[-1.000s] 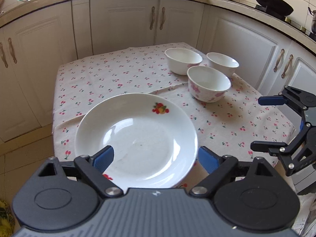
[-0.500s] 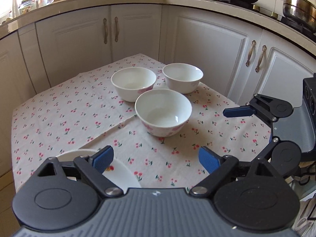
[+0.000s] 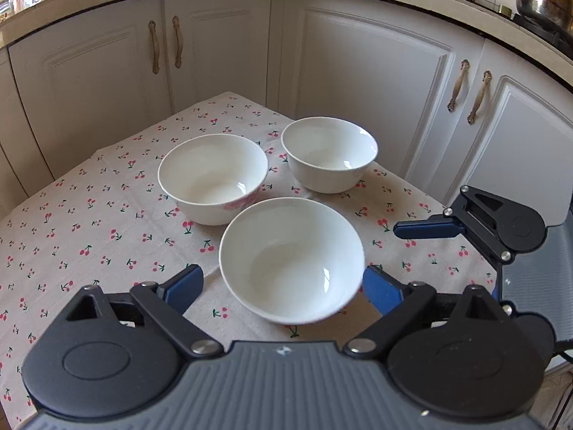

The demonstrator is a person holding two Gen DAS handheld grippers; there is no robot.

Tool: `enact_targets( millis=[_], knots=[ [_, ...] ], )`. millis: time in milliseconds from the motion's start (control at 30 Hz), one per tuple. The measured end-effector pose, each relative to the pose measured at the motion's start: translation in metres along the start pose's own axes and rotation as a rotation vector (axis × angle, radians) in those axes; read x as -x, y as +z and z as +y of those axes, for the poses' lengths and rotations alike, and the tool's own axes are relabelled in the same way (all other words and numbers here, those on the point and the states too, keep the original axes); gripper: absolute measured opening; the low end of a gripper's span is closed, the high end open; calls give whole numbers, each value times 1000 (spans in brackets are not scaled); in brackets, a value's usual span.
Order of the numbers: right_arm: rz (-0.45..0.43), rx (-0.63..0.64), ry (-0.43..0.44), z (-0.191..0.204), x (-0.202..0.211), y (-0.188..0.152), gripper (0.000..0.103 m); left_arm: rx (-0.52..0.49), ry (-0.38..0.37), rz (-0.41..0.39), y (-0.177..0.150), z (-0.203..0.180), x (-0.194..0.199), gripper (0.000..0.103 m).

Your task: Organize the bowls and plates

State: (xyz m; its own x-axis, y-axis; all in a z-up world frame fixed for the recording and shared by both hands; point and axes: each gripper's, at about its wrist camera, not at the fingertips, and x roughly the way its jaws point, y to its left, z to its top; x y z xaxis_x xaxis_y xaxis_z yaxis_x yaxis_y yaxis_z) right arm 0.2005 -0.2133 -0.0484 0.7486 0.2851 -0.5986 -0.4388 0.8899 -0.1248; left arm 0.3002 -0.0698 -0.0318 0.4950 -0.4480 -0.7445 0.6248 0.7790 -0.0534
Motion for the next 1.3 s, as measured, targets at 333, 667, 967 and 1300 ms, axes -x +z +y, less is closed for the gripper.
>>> enact_targets(
  millis=[333,667,967,1300],
  knots=[
    [10,-21,28,-10,-24,6,103,26,-5,59,13,20,-35,95],
    [3,-8,59,-11,-32,9,89,17,-54,87,14,17,-45,85],
    [-7,10,57,-9,-31,11,83,17,-73,86,15,14,-48,80],
    [-1,-4,63,-10,-28,11,83,20,-75,82,15,11,-44,80]
  ],
)
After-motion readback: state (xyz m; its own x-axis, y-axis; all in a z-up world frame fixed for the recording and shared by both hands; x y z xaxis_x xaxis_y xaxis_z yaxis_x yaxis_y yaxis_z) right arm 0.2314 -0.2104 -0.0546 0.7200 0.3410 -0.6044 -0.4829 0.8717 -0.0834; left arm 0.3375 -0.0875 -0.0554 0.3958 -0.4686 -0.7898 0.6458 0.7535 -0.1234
